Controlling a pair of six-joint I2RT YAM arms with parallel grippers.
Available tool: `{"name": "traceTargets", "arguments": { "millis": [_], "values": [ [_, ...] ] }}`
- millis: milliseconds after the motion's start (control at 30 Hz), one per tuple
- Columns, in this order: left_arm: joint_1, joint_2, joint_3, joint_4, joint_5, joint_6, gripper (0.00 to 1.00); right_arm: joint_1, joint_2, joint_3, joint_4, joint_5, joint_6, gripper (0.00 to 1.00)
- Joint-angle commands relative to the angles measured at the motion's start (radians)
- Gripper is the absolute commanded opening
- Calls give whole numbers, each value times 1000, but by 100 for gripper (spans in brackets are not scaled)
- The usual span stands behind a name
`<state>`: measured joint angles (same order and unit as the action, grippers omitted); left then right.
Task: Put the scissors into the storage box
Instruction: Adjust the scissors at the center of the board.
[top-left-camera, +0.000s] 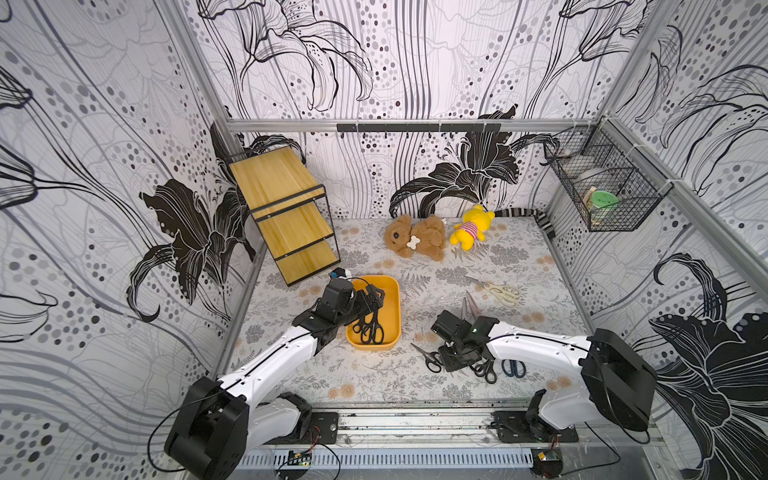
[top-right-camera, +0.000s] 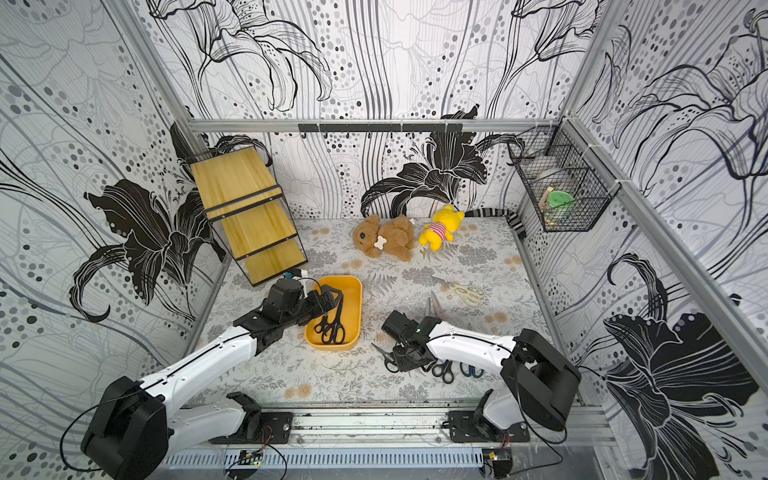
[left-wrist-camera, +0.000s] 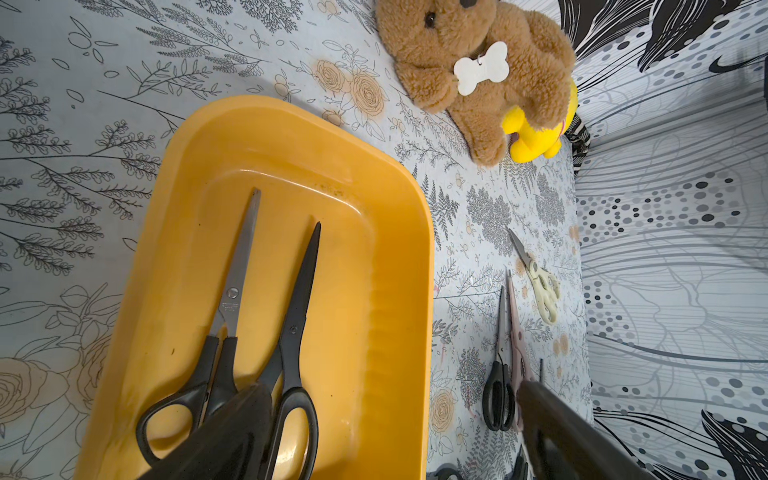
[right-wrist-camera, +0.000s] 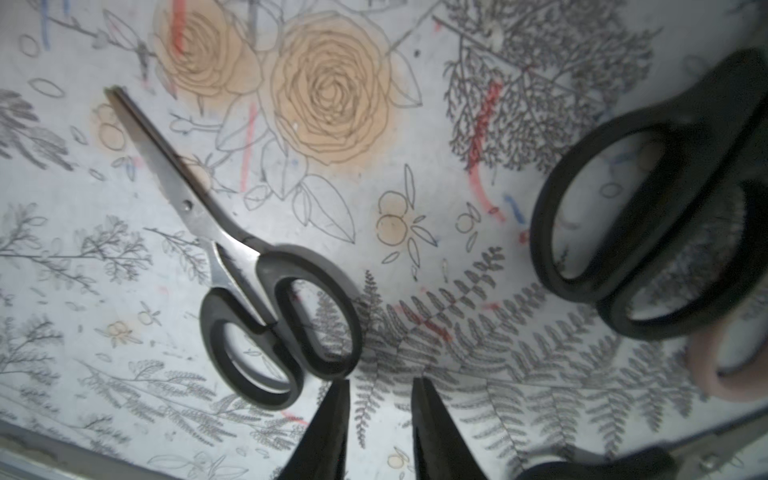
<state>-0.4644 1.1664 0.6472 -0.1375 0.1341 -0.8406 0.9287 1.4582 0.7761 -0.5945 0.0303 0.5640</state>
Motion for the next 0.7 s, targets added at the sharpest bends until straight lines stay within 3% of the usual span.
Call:
{"name": "traceTargets", "arguments": {
  "millis": [0, 667],
  "values": [
    [-4, 1, 2, 17, -30, -13, 97, -1, 33, 20, 22, -20, -6, 30],
    [-5, -16, -17, 8, -62, -4, 98, -16, 89, 123, -3, 10, -17, 29]
  ]
}}
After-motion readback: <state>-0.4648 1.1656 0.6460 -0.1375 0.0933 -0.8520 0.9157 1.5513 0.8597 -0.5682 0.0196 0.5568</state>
